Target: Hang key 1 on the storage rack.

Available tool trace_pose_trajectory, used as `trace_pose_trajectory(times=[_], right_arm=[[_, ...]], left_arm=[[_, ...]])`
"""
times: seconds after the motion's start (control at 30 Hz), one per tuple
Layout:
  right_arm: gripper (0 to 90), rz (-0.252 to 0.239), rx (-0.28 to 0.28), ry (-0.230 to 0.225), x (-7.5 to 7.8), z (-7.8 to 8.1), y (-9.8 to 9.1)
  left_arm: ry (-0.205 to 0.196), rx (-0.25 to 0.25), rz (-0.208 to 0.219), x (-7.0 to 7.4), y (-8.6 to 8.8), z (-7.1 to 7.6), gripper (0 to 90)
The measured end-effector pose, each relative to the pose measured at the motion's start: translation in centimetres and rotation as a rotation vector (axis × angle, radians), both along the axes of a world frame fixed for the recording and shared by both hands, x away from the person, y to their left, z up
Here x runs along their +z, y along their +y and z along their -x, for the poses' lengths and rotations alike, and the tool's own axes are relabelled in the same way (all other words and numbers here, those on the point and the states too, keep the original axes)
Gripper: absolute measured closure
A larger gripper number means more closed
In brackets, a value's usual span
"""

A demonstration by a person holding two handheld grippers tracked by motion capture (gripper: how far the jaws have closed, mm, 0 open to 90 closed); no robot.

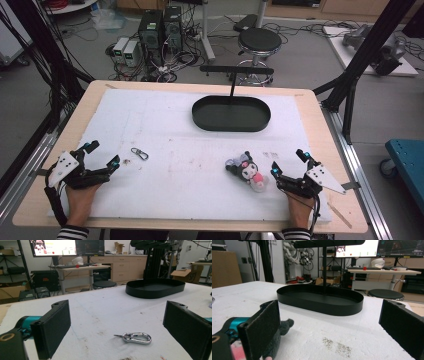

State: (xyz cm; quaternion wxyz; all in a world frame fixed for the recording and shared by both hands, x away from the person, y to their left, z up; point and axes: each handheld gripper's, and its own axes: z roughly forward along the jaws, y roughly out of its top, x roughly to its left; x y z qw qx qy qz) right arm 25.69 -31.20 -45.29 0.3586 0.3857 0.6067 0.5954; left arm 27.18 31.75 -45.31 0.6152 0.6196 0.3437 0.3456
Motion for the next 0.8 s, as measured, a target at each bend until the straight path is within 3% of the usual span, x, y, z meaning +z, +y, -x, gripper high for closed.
trace_pose_trajectory(times=[0.53, 0.8], right_arm=[[2.8, -0.004, -0.003, -0.001, 0.02, -0.05, -0.09], [2.8, 0.017, -0.004, 0.004, 0.10, -0.17, 0.06]], left_arm=[[-0.004, -0.001, -0.007, 0.00, -0.04, 0.01, 8.1], [-0.003, -0.002, -0.004, 0.00, -0.03, 0.01, 8.1]])
